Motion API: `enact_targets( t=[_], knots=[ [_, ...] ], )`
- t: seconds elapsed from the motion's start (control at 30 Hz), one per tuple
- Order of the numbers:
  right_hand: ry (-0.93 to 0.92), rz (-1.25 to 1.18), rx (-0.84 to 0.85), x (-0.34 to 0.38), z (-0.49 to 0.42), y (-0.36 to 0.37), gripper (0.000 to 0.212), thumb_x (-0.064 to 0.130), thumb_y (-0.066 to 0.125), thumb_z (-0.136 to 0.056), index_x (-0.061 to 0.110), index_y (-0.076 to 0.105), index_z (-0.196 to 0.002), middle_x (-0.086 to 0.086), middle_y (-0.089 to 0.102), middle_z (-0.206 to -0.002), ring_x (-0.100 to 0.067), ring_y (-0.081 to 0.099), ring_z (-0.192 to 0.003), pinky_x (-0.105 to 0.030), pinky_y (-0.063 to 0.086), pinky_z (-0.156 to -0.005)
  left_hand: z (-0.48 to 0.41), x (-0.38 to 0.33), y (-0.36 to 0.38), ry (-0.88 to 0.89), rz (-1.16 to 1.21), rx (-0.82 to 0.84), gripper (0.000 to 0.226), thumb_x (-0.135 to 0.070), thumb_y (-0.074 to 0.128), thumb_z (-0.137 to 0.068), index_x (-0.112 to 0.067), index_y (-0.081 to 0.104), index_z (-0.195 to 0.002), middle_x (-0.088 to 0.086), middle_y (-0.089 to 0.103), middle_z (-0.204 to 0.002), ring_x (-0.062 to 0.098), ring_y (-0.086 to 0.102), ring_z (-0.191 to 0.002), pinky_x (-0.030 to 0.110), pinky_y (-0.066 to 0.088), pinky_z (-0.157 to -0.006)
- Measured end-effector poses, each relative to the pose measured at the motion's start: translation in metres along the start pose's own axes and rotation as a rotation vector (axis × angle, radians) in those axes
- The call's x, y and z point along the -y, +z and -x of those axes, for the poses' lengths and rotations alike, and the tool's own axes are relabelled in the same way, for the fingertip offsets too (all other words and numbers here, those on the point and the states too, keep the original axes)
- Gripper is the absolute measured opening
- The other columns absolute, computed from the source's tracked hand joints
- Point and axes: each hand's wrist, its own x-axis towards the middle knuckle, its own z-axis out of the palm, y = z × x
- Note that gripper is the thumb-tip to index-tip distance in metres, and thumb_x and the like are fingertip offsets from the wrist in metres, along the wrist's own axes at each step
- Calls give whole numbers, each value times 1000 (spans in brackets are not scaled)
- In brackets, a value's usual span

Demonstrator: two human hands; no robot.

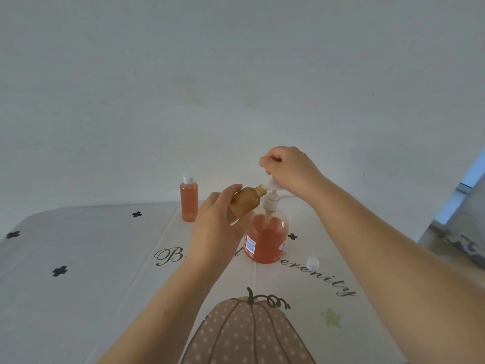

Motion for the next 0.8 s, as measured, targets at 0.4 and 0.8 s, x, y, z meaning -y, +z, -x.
enact_targets(
  t=[0.4, 0.8],
  knots=[
    [156, 97, 82, 4, -35, 29, 27, 13, 41, -95, 6, 66, -101, -10, 73, -89, -28, 69, -86, -39, 55, -82, 15, 3, -5, 82, 10, -106, 40, -44, 63, -78, -28, 56, -114, -19, 57, -101, 3, 54, -96, 14, 41, -76],
    [108, -220, 199, 0, -22, 2, 25, 22, 50, -94, 12, 73, -93, -2, 67, -79, -17, 58, -69, -25, 46, -63, 18, 6, -15, -148, 265, -54, 21, -25, 66, -85, -36, 58, -101, -21, 60, -74, -5, 55, -64, 7, 41, -51]
  ],
)
